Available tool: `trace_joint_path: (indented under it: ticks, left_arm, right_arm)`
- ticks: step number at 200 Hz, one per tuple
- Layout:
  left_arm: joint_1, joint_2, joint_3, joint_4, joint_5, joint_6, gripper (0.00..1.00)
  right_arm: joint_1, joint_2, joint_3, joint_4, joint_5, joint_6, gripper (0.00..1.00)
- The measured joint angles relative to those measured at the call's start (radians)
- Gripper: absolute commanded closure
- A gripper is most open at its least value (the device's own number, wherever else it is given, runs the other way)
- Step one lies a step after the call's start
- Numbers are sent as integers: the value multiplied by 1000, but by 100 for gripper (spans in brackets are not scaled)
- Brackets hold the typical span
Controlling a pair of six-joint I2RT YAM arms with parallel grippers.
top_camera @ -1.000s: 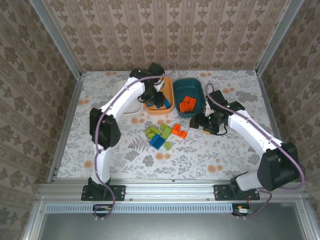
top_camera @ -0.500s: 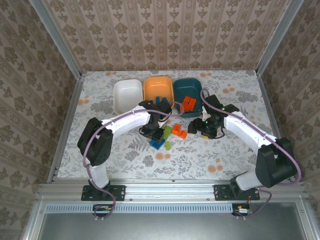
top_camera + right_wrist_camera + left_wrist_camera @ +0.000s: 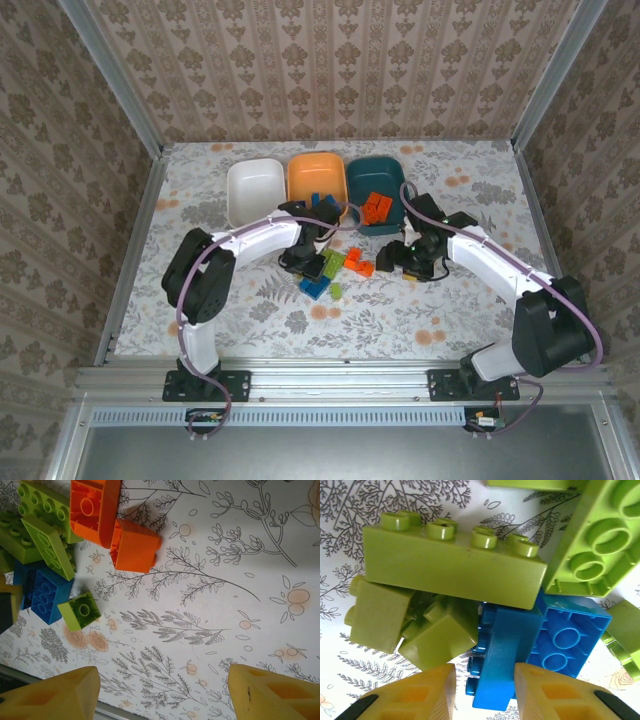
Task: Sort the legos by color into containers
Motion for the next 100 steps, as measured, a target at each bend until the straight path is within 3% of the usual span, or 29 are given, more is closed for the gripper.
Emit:
trace_joint_path:
  ticks: [100]
  left_arm:
    - [-3, 2, -21, 32, 55, 11, 67]
  right_arm:
    - [0, -5, -1, 2, 0, 3, 31]
